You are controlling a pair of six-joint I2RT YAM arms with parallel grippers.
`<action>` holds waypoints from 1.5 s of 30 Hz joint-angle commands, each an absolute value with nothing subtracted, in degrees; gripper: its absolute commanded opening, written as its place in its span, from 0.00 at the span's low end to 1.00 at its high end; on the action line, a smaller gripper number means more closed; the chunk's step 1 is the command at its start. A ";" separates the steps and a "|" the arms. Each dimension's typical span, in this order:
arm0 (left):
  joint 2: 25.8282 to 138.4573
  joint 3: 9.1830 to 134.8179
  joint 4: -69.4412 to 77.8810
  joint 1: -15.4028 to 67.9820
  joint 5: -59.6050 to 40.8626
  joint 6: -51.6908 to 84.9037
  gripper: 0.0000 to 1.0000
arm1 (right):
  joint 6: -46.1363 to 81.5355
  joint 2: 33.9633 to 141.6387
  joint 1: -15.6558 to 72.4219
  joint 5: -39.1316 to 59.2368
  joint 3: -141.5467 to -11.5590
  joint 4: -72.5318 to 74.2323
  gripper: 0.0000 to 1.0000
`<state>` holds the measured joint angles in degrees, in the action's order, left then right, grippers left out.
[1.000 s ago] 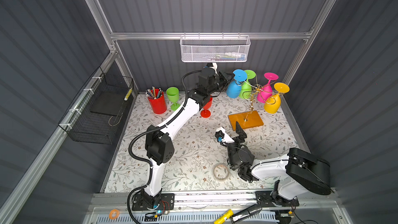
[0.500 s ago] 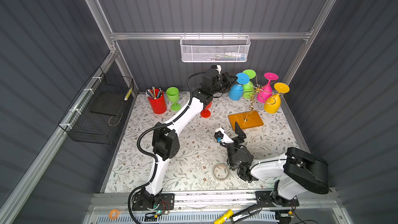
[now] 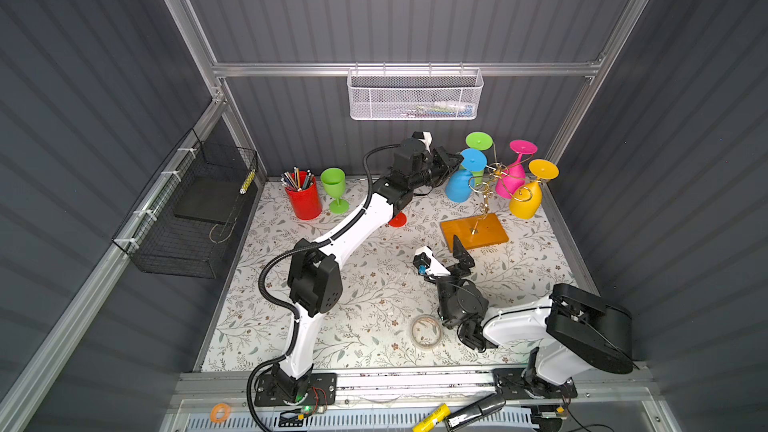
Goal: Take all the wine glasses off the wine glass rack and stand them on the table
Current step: 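Pull the blue glass off the rack hook with the left gripper, then carry the blue glass toward table centre while the right gripper rises to meet it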
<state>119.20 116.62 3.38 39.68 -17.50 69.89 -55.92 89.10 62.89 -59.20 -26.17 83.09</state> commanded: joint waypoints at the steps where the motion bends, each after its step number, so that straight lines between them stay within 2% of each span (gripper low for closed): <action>1: 114.28 114.34 6.43 39.90 -18.46 69.53 0.00 | -55.21 89.45 63.18 -59.90 -27.41 84.73 0.89; 17: 104.61 103.61 6.46 38.99 -17.58 67.36 0.00 | -55.43 89.43 63.36 -59.98 -27.45 84.72 0.90; 30: 89.16 88.33 7.02 30.22 -18.46 67.27 0.00 | -54.86 88.84 63.96 -59.50 -27.70 84.66 0.91; 35: 84.17 84.84 5.57 27.28 -22.65 65.48 0.00 | -53.53 87.74 65.42 -60.18 -29.25 81.38 0.92; 39: 80.50 81.68 4.73 25.10 -24.85 64.82 0.00 | -40.57 80.57 66.28 -60.47 -29.77 63.82 0.92; 42: 77.51 76.61 7.02 23.12 -26.18 67.10 0.00 | -20.49 70.98 65.81 -54.71 -31.42 37.29 0.91; 45: 75.32 74.39 8.23 21.85 -27.24 68.73 0.00 | -5.37 62.04 63.32 -46.32 -32.51 21.78 0.90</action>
